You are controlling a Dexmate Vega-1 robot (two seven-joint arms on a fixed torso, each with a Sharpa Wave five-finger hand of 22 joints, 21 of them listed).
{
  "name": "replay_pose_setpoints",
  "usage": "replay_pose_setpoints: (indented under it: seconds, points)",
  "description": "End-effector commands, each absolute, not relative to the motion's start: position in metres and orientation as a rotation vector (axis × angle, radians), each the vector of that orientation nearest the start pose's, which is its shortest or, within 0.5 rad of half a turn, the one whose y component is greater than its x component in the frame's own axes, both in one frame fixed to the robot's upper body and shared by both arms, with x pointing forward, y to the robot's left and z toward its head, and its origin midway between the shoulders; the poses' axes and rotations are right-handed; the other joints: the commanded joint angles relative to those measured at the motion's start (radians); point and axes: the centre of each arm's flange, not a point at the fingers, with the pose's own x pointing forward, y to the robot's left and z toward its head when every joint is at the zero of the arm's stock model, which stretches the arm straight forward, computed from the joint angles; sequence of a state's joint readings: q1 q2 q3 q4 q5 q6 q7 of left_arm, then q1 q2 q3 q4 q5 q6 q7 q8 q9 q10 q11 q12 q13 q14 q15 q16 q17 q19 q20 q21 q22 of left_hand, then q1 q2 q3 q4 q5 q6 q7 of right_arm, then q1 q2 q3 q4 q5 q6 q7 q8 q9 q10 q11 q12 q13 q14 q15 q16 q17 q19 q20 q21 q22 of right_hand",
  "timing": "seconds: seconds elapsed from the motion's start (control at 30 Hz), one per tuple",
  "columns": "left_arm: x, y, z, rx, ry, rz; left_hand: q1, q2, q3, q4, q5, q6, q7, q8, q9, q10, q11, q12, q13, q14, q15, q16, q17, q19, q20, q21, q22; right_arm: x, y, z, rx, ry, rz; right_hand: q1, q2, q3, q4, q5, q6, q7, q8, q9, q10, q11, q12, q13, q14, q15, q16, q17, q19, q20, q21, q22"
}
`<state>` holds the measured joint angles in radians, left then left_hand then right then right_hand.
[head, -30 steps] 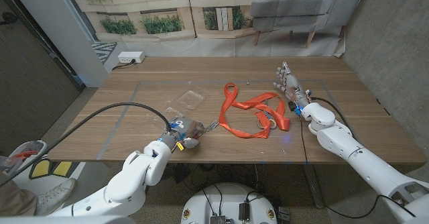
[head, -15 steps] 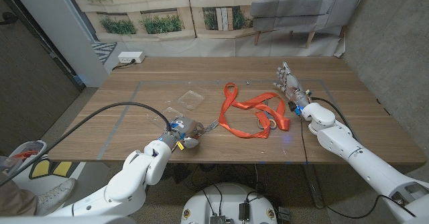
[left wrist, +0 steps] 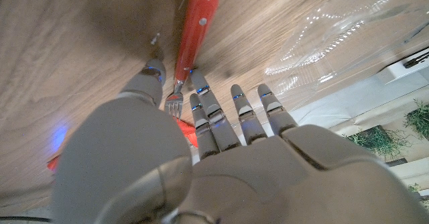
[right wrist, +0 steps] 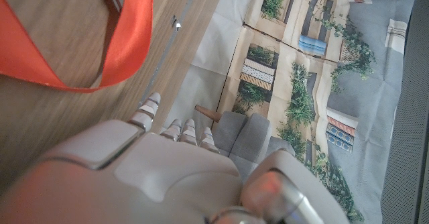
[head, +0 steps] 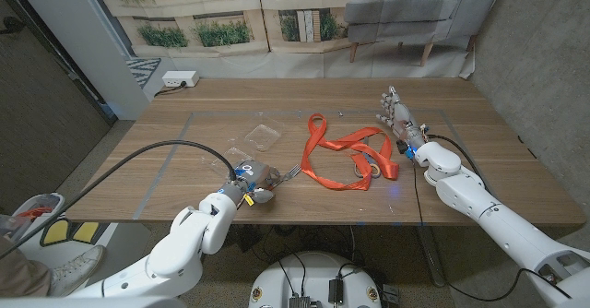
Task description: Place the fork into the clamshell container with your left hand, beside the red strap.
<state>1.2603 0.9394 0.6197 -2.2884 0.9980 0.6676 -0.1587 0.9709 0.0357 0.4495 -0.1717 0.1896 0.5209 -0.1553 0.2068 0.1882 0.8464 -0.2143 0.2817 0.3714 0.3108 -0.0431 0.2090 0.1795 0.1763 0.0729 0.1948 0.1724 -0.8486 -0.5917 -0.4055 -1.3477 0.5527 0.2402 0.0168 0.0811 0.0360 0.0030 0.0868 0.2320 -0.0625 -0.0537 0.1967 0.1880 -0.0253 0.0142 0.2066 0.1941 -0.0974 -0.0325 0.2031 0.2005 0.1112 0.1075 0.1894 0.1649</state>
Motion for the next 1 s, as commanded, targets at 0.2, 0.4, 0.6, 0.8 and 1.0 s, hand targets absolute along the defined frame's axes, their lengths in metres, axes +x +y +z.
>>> replay_pose_setpoints:
  seconds: [0.2, 0.4, 0.6, 0.8, 1.0]
  points:
    - [0.4704, 0.1937, -0.1112, 1.675, -0.388, 0.080, 0.022, 0.015, 0.004, 0.003, 0.013, 0.031, -0.003, 0.008, 0.007, 0.040, 0.003, 0.020, 0.011, 0.023, -0.082, 0.007, 0.002, 0.010, 0.003, 0.003, 0.003, 0.6514, -0.2928, -0.0296, -0.142, -0.549, 0.221, 0.001, 0.004, -0.004, 0.002, -0.004, 0.005, -0.002, 0.001, 0.002, 0.001, -0.004, -0.005, 0.003, -0.007, -0.003, 0.002, 0.002, 0.003, 0.001, -0.001, 0.006]
    - [0.4713, 0.1937, -0.1104, 1.674, -0.396, 0.076, 0.031, 0.030, 0.007, 0.005, 0.017, 0.043, -0.002, 0.009, 0.007, 0.047, 0.000, 0.025, 0.016, 0.028, -0.082, 0.008, 0.003, 0.013, 0.003, 0.003, 0.003, 0.6517, -0.2921, -0.0290, -0.140, -0.549, 0.222, 0.001, 0.004, -0.004, 0.002, -0.004, 0.005, -0.002, 0.001, 0.002, 0.001, -0.003, -0.005, 0.003, -0.008, -0.005, 0.002, 0.002, 0.003, 0.001, -0.001, 0.006]
    - [0.4723, 0.1934, -0.1092, 1.670, -0.402, 0.079, 0.052, 0.043, 0.011, 0.000, 0.023, 0.052, -0.003, 0.008, 0.008, 0.070, -0.003, 0.038, 0.026, 0.038, -0.090, 0.009, 0.002, 0.016, 0.003, 0.004, 0.003, 0.6512, -0.2926, -0.0281, -0.143, -0.551, 0.219, 0.001, 0.005, -0.004, 0.002, -0.004, 0.007, -0.003, 0.001, 0.002, 0.001, -0.003, -0.005, 0.003, -0.008, -0.005, 0.002, 0.002, 0.002, 0.001, -0.001, 0.006]
    - [0.4746, 0.1933, -0.1081, 1.672, -0.410, 0.072, 0.073, 0.050, 0.006, -0.003, 0.028, 0.071, -0.002, 0.008, 0.009, 0.099, -0.006, 0.061, 0.041, 0.058, -0.100, 0.012, 0.003, 0.019, 0.000, 0.004, 0.003, 0.6515, -0.2928, -0.0267, -0.145, -0.552, 0.220, 0.001, 0.005, -0.005, 0.002, -0.004, 0.007, -0.003, 0.001, 0.002, 0.001, -0.003, -0.005, 0.003, -0.008, -0.005, 0.002, 0.002, 0.003, 0.001, -0.001, 0.006]
    - [0.4767, 0.1921, -0.1069, 1.672, -0.413, 0.070, 0.086, 0.051, 0.003, -0.005, 0.030, 0.097, -0.005, 0.013, 0.009, 0.108, -0.007, 0.071, 0.049, 0.063, -0.102, 0.012, 0.003, 0.020, 0.001, 0.003, 0.002, 0.6516, -0.2937, -0.0242, -0.144, -0.556, 0.218, 0.002, 0.006, -0.005, 0.002, -0.004, 0.007, -0.003, 0.001, 0.002, 0.001, -0.004, -0.005, 0.003, -0.008, -0.004, 0.002, 0.002, 0.003, 0.001, -0.001, 0.006]
